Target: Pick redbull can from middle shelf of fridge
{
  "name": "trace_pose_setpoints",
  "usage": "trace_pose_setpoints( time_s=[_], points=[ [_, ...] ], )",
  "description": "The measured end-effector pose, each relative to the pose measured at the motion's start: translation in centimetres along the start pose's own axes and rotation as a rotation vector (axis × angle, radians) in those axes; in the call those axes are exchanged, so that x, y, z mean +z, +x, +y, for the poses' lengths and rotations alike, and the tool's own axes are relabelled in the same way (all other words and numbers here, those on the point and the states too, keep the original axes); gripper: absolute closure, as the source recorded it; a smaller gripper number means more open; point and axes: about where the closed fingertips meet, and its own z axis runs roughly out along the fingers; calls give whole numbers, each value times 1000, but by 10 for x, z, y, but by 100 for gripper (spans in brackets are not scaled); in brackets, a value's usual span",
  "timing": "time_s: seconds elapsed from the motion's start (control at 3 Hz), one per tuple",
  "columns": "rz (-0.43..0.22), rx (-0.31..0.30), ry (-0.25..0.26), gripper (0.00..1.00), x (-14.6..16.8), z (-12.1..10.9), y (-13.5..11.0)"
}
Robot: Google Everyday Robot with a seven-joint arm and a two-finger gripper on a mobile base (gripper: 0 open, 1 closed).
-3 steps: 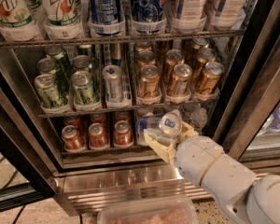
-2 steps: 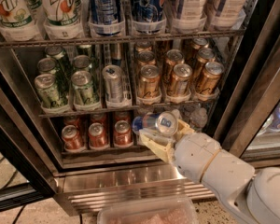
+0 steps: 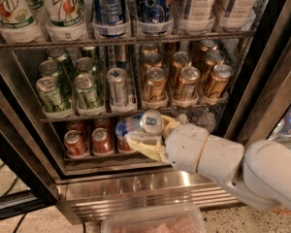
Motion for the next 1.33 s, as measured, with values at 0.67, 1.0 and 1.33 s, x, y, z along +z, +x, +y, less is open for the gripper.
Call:
trace_pose_setpoints(
  time_s=[0.67, 1.0, 1.33],
  points=[
    [145, -63, -143, 100, 0, 2, -16],
    [145, -63, -143, 100, 0, 2, -16],
    [157, -64, -229, 100, 5, -4, -12]
  ],
)
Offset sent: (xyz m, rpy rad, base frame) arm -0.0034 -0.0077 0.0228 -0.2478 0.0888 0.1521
